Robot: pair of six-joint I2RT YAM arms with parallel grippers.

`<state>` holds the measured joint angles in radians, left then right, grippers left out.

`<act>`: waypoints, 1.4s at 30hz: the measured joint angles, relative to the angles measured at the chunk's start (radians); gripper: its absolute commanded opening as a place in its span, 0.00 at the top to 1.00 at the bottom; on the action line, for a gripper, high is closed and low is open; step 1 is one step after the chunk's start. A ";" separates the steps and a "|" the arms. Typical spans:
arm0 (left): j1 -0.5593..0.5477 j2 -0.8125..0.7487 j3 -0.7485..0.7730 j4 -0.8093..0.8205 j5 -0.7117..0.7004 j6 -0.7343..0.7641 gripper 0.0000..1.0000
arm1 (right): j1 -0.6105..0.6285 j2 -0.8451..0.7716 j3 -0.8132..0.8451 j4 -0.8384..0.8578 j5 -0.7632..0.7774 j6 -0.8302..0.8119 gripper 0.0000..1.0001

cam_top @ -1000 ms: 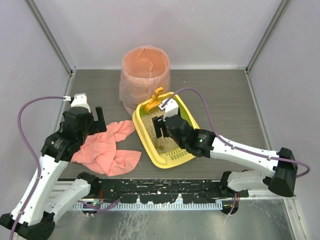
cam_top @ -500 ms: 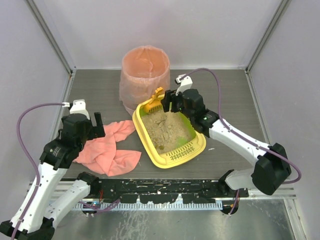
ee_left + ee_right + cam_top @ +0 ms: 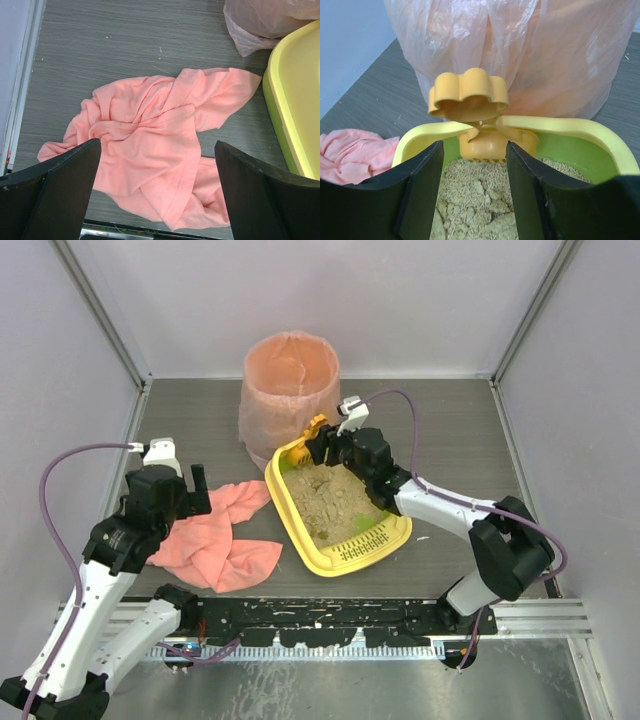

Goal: Clean the litter box

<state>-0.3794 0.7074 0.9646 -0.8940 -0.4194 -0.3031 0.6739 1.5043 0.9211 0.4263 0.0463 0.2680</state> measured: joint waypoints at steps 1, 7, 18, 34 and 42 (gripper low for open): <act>0.000 0.000 0.000 0.000 0.000 0.001 0.02 | 0.000 0.011 -0.009 0.032 0.006 0.000 0.44; 0.000 0.004 0.000 0.000 0.000 0.004 0.02 | 0.000 0.092 -0.031 0.187 0.034 0.000 0.46; 0.000 0.015 0.000 0.000 0.000 0.005 0.02 | 0.001 0.151 -0.031 0.338 0.060 -0.028 0.58; 0.000 0.028 -0.001 0.000 0.000 0.005 0.02 | 0.006 0.151 -0.040 0.384 0.062 -0.123 0.82; 0.000 0.026 -0.003 0.003 0.000 0.005 0.02 | 0.008 0.024 -0.074 0.348 0.047 -0.169 0.84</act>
<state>-0.3794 0.7334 0.9619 -0.8906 -0.4191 -0.2977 0.6815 1.5284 0.8471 0.7738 0.0933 0.0986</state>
